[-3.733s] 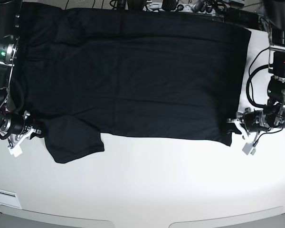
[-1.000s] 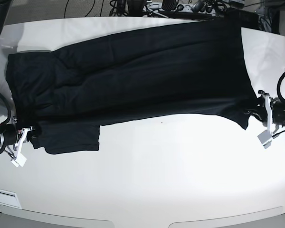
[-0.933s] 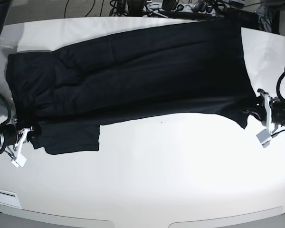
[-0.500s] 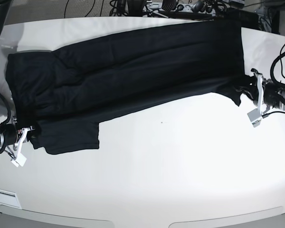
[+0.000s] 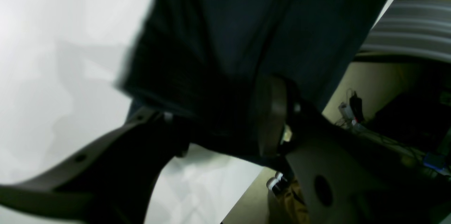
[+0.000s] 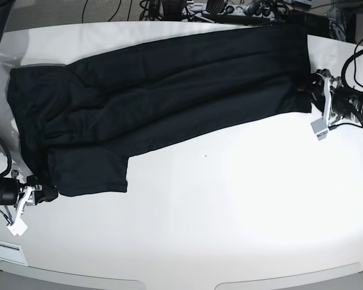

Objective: Fold the T-shirt properly
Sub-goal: 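Lower the folded edge and open both grippers, adjusting with the right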

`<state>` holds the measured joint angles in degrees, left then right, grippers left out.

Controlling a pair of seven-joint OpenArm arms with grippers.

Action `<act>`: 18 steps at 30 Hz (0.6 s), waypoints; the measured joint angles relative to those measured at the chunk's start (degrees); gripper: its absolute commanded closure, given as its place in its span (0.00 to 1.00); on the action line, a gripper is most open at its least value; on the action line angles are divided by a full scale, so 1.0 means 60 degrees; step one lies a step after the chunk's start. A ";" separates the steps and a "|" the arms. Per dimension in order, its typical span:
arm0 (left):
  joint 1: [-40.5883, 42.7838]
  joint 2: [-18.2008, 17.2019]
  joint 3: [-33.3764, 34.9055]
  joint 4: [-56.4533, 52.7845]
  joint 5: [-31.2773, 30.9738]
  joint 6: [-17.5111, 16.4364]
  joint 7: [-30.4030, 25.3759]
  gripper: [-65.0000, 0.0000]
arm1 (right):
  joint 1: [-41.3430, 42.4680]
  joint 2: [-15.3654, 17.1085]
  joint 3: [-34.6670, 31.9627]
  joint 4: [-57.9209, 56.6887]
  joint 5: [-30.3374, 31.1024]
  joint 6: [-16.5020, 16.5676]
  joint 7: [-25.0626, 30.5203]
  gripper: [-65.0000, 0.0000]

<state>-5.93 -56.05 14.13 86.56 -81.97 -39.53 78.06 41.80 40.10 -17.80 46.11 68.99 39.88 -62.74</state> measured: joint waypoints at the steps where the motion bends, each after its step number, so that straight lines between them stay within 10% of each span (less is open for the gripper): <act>1: 0.0066 0.0000 0.0000 0.0000 -0.0018 0.0004 -0.0040 0.53 | -0.0036 -0.0029 0.0000 0.0004 -0.0368 0.0000 0.0262 0.58; 8: 0.0117 0.0026 0.0000 0.0004 -0.0022 0.0000 -0.0262 0.53 | -0.0412 -0.0801 0.0000 0.0000 -0.3457 -0.0015 0.2320 0.47; 18: 0.0219 0.0026 0.0000 0.0000 -0.0015 0.0004 -0.0251 0.53 | -0.0528 -0.1639 0.0000 -0.0007 -0.6754 -0.1555 0.3865 0.47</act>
<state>-4.62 -55.90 14.13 86.56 -82.06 -39.51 76.55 38.63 30.26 -17.80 46.06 28.47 30.55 -39.55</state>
